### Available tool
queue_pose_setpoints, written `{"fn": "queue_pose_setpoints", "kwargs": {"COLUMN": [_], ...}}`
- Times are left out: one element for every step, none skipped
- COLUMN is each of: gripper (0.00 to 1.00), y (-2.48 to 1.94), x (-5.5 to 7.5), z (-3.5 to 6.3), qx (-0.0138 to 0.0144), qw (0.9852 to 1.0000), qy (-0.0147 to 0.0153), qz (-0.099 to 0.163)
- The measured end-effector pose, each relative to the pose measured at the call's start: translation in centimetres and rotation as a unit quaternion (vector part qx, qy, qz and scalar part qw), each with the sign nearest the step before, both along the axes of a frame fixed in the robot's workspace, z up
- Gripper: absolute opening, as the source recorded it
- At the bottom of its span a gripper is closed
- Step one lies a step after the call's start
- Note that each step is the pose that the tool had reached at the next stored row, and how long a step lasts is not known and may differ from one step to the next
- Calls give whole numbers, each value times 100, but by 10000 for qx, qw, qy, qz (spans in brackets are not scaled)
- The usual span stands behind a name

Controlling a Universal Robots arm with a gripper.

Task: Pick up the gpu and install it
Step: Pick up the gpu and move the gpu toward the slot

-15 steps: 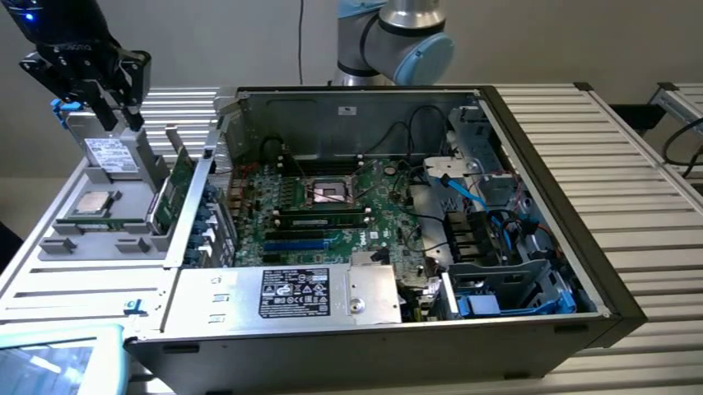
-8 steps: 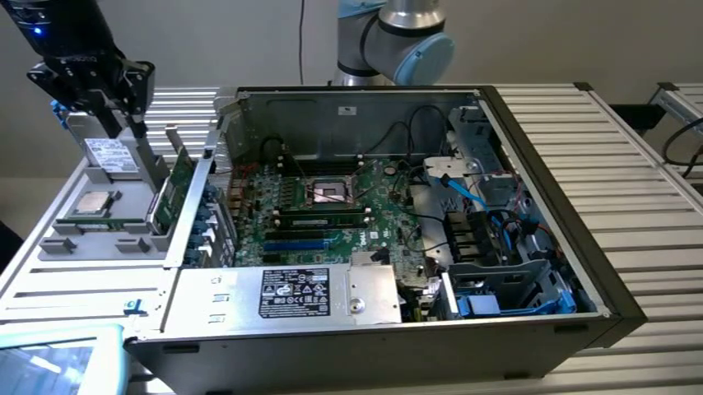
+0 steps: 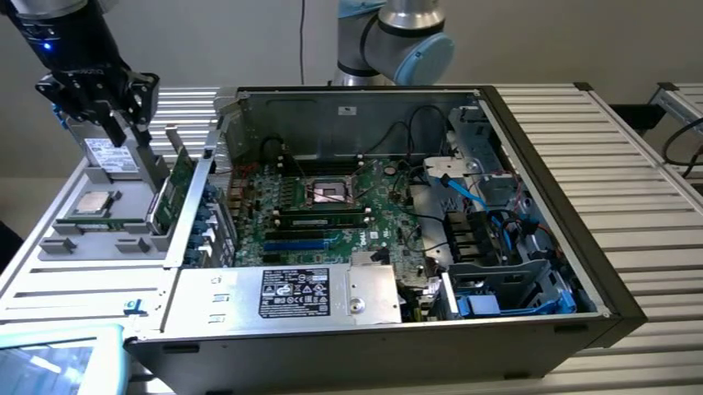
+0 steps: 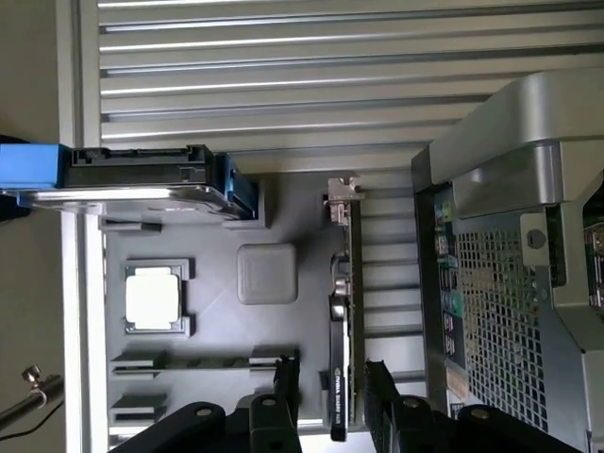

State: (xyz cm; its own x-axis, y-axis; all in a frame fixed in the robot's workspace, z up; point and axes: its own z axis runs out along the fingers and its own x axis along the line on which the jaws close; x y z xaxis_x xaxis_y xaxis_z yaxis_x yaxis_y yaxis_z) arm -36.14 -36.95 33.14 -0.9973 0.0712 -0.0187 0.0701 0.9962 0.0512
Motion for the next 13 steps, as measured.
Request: {"fn": "queue_pose_setpoints", "kwargs": {"gripper": [42,42,42,42,42,42,42,42,42,42,42,42,42], "y": [-7,-12,-21,-31,-40,-51,-63,-76,-88,-99,-110,-121,-131], "x": [1,2,5,8,11,15,18,22,27,35,46,64,90], "z": [-18,-36,-54,-72,-90,-108,-126,-146,-164,-182,-198,-212,-223], "qx": [5,9,15,22,29,34,38,43,49,55,61,67,72], "qw": [10000,10000,10000,10000,10000,10000,10000,10000,10000,10000,10000,10000,10000], "qy": [0,0,0,0,0,0,0,0,0,0,0,1,4], "qz": [0,0,0,0,0,0,-1,0,0,-1,0,0,0]}}
